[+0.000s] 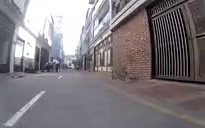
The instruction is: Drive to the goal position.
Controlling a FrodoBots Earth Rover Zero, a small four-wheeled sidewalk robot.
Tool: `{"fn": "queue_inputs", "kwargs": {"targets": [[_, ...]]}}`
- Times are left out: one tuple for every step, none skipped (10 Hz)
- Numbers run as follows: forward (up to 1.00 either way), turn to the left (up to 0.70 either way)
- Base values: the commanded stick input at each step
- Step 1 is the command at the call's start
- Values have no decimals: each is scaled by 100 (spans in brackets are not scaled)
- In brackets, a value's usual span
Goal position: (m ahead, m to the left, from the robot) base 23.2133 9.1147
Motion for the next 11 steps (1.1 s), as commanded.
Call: {"fn": "queue_inputs", "kwargs": {"targets": [[100, 0], [100, 0], [100, 0], [100, 0], [100, 0], [100, 0], [100, 0], [100, 7], [100, 27], [100, 27], [100, 0]]}}
